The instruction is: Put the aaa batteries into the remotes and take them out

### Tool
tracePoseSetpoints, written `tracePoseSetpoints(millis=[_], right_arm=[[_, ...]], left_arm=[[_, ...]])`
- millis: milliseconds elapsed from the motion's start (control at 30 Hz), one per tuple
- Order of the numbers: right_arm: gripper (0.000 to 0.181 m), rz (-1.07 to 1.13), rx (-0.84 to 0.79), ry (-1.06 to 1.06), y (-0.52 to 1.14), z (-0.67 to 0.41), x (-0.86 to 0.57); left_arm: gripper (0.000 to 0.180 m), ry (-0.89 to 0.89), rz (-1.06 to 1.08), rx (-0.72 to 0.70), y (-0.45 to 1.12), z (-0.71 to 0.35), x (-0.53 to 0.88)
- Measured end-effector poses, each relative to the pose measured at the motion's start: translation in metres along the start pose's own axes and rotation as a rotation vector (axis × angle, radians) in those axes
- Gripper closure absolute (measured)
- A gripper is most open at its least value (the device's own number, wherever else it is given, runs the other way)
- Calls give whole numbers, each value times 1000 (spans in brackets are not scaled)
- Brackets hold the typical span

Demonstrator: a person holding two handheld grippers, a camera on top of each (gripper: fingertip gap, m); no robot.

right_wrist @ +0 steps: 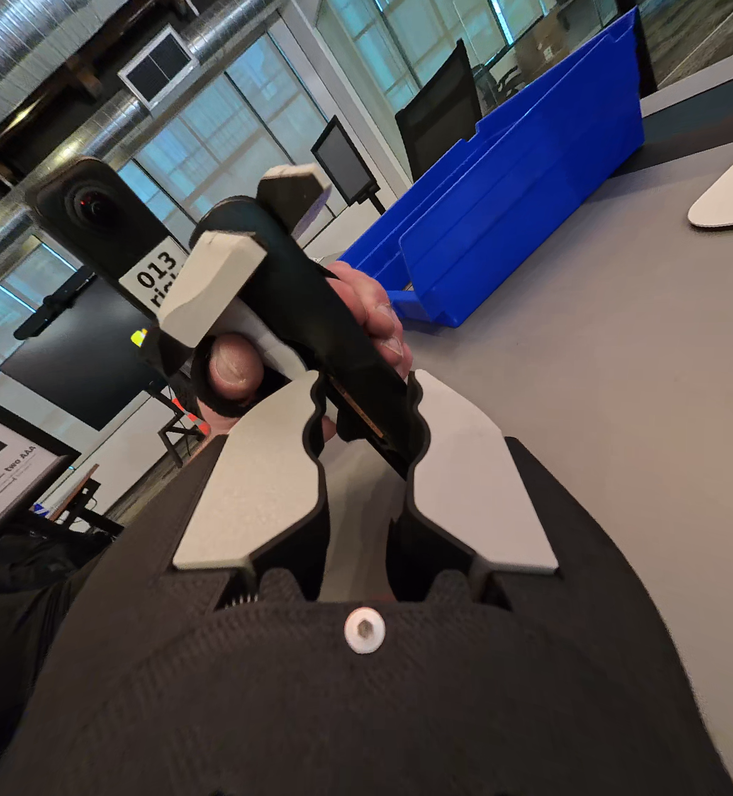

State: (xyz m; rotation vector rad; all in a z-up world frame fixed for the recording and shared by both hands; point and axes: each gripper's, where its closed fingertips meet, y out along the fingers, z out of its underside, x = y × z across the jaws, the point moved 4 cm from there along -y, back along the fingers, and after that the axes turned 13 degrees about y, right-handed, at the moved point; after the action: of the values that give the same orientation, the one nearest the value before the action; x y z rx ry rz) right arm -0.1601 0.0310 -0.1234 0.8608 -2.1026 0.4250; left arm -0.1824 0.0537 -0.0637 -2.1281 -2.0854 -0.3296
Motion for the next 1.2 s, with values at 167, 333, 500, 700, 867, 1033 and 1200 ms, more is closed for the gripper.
tracePoseSetpoints(millis=[167, 333, 500, 700, 867, 1033, 1200], right_arm=[[146, -13, -11, 35, -2, 0, 0], [146, 5, -25, 45, -1, 2, 0], [147, 8, -39, 44, -3, 2, 1], [156, 49, -33, 107, -4, 3, -7], [160, 51, -12, 101, -2, 6, -5], [147, -49, -19, 148, 0, 2, 0], [151, -49, -7, 158, 6, 1, -2]], left_arm=[[155, 4, -12, -8, 1, 0, -1], [155, -22, -13, -25, 0, 1, 2], [155, -3, -25, -14, 0, 0, -1], [155, 157, -43, 62, 6, -1, -10], [155, 108, -57, 26, 5, -1, -6], [155, -15, -70, -74, -4, 0, 4], [155, -63, -80, -129, -11, 1, 8]])
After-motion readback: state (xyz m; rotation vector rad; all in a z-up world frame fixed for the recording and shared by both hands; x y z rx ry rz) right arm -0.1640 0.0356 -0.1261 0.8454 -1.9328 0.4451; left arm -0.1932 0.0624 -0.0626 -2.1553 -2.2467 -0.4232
